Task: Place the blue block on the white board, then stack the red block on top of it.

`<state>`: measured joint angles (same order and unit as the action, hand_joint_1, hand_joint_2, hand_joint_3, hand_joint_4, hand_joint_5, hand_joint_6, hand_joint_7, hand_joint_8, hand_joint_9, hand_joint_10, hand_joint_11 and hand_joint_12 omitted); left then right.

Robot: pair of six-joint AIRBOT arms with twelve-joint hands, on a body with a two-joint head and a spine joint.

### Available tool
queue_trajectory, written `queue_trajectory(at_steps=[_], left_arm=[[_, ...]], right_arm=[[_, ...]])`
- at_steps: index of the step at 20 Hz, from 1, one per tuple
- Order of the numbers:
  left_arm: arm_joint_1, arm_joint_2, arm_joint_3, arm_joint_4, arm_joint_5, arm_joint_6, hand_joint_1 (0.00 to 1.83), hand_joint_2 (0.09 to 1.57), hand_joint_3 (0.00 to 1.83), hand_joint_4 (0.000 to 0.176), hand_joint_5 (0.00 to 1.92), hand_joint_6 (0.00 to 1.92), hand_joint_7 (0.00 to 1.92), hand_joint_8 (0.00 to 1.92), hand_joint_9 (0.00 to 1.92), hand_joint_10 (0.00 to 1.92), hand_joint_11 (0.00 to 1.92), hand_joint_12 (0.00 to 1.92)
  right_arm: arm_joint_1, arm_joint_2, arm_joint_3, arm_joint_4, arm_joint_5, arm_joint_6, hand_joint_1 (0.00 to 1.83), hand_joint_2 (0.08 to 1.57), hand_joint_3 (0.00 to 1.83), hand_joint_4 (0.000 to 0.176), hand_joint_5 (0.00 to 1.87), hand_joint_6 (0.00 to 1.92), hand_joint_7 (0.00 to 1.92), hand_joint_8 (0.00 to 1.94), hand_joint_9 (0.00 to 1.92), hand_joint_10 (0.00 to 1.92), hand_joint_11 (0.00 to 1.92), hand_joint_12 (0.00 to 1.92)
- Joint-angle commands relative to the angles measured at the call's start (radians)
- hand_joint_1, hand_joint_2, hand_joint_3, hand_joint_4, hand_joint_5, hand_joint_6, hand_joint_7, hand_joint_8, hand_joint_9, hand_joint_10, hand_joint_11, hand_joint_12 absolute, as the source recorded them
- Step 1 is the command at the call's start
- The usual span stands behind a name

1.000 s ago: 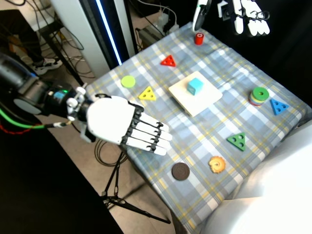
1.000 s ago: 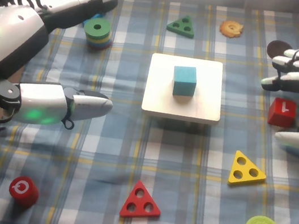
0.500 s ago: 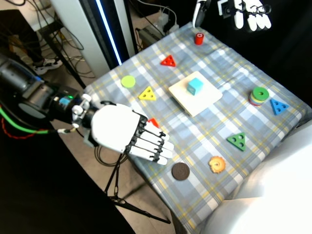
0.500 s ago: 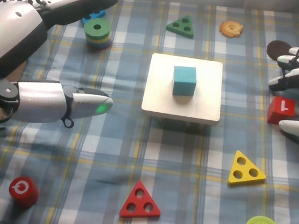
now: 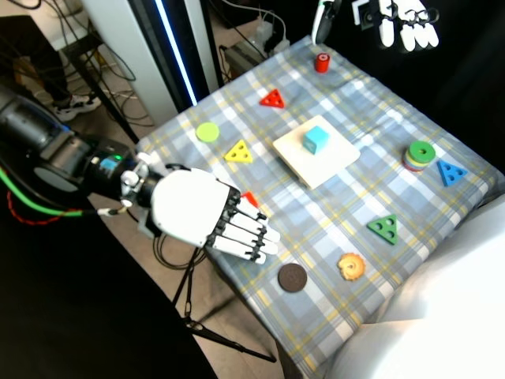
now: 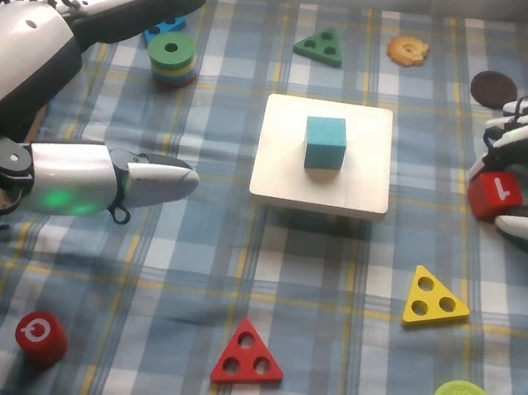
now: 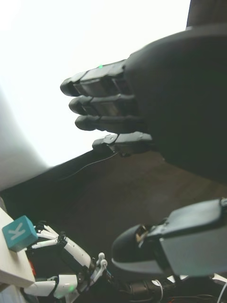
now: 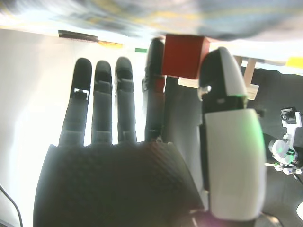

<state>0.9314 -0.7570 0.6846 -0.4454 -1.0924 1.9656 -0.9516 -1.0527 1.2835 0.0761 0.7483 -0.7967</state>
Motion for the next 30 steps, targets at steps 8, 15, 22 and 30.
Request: queue_trajectory(at_steps=[8, 15, 22, 30], left_arm=[[-0.002, -0.001, 0.006, 0.022, -0.094, -0.004, 0.75, 0.92, 0.00, 0.161, 0.27, 0.01, 0.19, 0.01, 0.12, 0.01, 0.00, 0.04], [-0.004, -0.002, 0.012, 0.025, -0.078, -0.004, 0.70, 0.94, 0.00, 0.159, 0.23, 0.00, 0.17, 0.00, 0.13, 0.00, 0.02, 0.02], [-0.015, -0.008, 0.023, 0.031, -0.059, -0.004, 0.69, 0.94, 0.00, 0.173, 0.19, 0.00, 0.16, 0.00, 0.12, 0.00, 0.03, 0.04], [-0.019, -0.009, 0.026, 0.035, -0.054, -0.004, 0.71, 0.92, 0.00, 0.176, 0.17, 0.00, 0.16, 0.00, 0.15, 0.00, 0.00, 0.18]], right_arm=[[0.267, 0.008, 0.046, -0.369, 0.148, 0.243, 1.06, 1.13, 0.00, 0.037, 0.95, 1.03, 0.67, 0.00, 0.57, 0.00, 0.03, 1.10], [0.417, -0.119, 0.160, -0.641, 0.126, 0.500, 1.11, 1.12, 0.00, 0.000, 0.98, 0.98, 0.65, 0.00, 0.57, 0.00, 0.23, 0.82], [0.447, -0.174, 0.188, -0.747, 0.090, 0.561, 1.14, 1.09, 0.00, 0.000, 1.04, 0.88, 0.65, 0.00, 0.54, 0.00, 0.02, 1.03], [0.447, -0.188, 0.188, -0.785, 0.072, 0.571, 1.13, 1.10, 0.00, 0.000, 1.01, 0.93, 0.62, 0.00, 0.50, 0.01, 0.00, 1.02]])
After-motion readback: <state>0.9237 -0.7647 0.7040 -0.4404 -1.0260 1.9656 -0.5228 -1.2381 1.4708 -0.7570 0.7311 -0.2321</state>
